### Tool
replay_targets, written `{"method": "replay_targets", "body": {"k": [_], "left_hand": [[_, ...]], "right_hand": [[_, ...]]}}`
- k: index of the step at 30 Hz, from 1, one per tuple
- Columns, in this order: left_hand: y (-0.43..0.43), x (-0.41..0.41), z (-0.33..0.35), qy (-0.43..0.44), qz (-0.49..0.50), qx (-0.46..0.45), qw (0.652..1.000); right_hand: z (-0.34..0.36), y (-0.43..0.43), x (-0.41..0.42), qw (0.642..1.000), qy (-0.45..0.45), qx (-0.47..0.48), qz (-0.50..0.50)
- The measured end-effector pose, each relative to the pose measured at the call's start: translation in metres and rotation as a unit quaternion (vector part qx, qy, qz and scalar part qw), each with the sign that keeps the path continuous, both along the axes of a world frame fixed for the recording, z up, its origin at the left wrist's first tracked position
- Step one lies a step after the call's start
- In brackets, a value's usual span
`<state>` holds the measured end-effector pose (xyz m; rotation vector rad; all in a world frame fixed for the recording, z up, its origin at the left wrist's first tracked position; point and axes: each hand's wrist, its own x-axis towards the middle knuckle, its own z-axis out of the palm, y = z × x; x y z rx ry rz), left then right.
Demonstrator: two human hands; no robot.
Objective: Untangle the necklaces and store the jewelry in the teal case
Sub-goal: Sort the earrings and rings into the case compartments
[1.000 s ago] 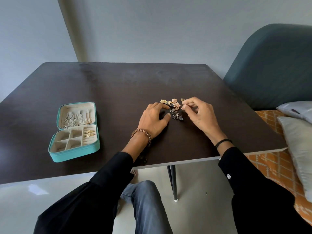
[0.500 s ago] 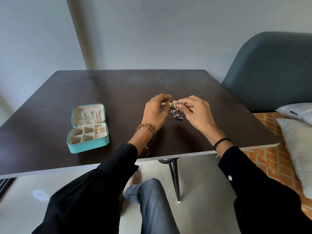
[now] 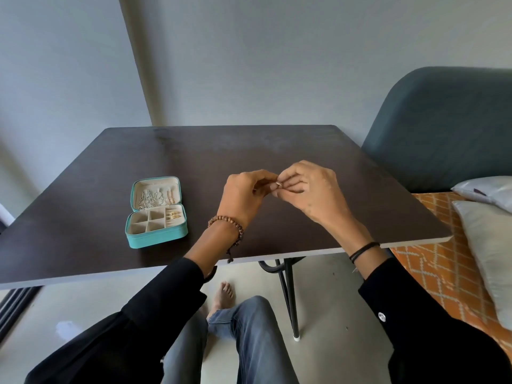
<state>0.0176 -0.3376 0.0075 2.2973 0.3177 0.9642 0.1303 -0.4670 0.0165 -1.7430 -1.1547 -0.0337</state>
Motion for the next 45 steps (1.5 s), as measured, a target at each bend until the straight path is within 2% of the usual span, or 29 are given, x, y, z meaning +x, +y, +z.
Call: {"method": "replay_targets", "body": {"k": [3, 8, 11, 15, 23, 37, 42, 45], "left_hand": [[0.0, -0.016, -0.004, -0.003, 0.016, -0.021, 1.0], [-0.005, -0.042, -0.014, -0.072, 0.001, -0.2, 0.977], [-0.008, -0.056, -0.016, -0.121, -0.011, -0.241, 0.963], [-0.008, -0.072, -0.017, -0.144, -0.011, -0.233, 0.962], [-0.002, -0.092, -0.012, -0.172, 0.024, -0.19, 0.966], [0.025, -0.128, -0.015, -0.163, 0.091, -0.114, 0.976], [0.046, -0.15, -0.018, -0.113, 0.123, -0.08, 0.983], [0.062, -0.164, -0.026, -0.061, 0.19, -0.091, 0.976]], "right_hand": [[0.0, 0.0, -0.013, 0.998, 0.03, 0.029, 0.037], [-0.006, 0.004, -0.032, 0.991, 0.084, 0.072, 0.072], [-0.007, 0.006, -0.042, 0.985, 0.112, 0.087, 0.098], [-0.005, 0.01, -0.054, 0.977, 0.134, 0.097, 0.135], [0.001, 0.021, -0.07, 0.974, 0.125, 0.095, 0.161], [0.005, 0.055, -0.097, 0.986, -0.012, 0.047, 0.159], [-0.001, 0.075, -0.103, 0.984, -0.046, 0.016, 0.17], [-0.005, 0.087, -0.108, 0.985, -0.039, -0.001, 0.165]]}}
